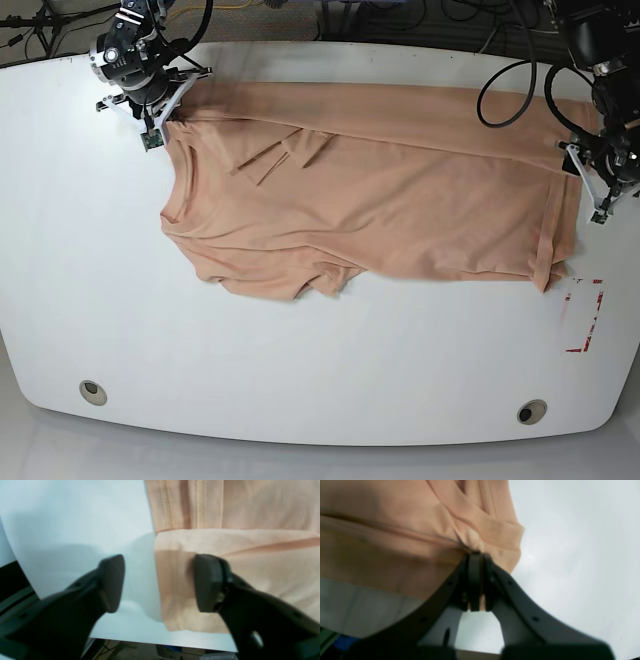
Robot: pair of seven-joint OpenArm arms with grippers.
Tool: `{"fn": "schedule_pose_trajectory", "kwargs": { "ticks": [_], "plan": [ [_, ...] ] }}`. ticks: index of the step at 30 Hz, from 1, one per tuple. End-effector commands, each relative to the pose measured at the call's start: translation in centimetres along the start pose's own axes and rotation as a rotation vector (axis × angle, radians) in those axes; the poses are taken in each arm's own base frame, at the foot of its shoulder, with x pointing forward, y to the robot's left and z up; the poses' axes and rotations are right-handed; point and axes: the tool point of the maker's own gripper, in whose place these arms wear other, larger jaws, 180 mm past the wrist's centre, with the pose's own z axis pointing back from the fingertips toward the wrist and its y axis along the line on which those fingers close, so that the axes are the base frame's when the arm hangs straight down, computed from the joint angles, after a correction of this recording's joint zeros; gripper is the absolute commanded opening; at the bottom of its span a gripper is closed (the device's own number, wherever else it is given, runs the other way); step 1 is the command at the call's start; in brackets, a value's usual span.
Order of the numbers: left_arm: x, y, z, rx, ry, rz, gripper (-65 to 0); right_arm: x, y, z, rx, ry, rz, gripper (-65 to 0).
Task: Fold the T-shirt properly
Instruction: 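Release the shirt with the left gripper and lower it onto the shirt edge, then release the shirt with the right gripper and move it inward over the shirt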
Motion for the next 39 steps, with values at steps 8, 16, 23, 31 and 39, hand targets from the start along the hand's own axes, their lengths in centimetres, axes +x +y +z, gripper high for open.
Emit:
{"fn": "schedule_pose_trajectory", "kwargs": {
  "ticks": [8, 16, 23, 31, 39],
  "plan": [
    [3.3, 2.2, 1.6, 0.052, -0.084, 0.012, -23.1, 1.8, -0.6, 1.0, -0.031, -0.056, 0.016, -44.4],
    [5.8, 3.1, 2.7, 0.068, -0.144, 0.021, -22.8, 2.1, -0.5, 1.1, -0.023, -0.069, 0.02, -15.4],
    [8.1, 3.8, 5.1, 0.12, -0.229, 0.003, -23.3, 4.7, 0.5, 1.5, 0.059, -0.189, -0.04, -14.9],
    [9.3, 2.4, 5.7, 0.112, -0.277, -0.003, -23.5, 9.4, 2.9, 2.7, 0.219, -0.381, -0.095, -14.9],
    [9.0, 2.2, 5.5, 0.107, -0.271, -0.001, -23.5, 13.7, 7.4, 2.0, 0.337, -0.433, -0.008, -14.9]
  ]
}}
